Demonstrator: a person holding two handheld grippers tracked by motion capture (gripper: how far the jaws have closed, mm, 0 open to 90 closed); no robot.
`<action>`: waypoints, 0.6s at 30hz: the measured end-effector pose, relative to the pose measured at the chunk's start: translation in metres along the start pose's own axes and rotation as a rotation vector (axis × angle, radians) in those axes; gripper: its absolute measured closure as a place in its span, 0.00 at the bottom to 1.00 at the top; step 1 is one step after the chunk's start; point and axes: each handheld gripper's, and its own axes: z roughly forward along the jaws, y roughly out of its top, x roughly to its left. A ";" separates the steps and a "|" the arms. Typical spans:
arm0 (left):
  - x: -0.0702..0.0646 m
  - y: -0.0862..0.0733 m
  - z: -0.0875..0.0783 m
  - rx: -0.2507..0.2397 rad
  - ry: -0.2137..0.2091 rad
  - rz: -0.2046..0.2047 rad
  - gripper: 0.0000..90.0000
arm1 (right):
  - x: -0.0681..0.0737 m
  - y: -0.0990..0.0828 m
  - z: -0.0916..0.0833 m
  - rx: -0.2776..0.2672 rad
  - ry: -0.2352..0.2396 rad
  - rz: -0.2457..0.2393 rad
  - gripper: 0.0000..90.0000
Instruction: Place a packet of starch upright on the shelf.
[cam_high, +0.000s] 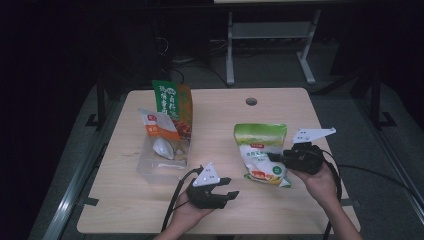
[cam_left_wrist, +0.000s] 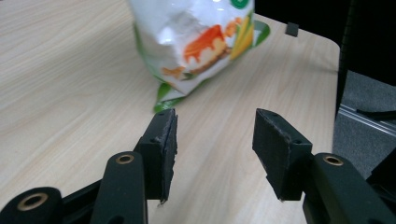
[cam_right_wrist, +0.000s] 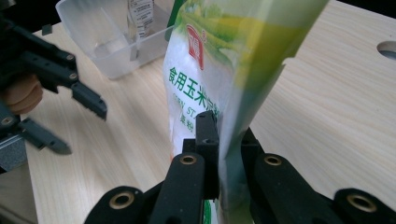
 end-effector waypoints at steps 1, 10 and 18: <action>-0.001 -0.001 -0.002 -0.003 -0.003 0.002 0.54 | 0.000 0.002 0.001 0.002 0.002 -0.002 0.95; -0.009 -0.005 -0.010 -0.014 -0.025 0.003 0.52 | 0.006 0.022 0.012 -0.010 0.022 -0.010 0.95; -0.014 -0.010 -0.018 -0.015 -0.022 0.010 0.49 | 0.018 0.046 0.018 -0.018 0.043 -0.042 0.95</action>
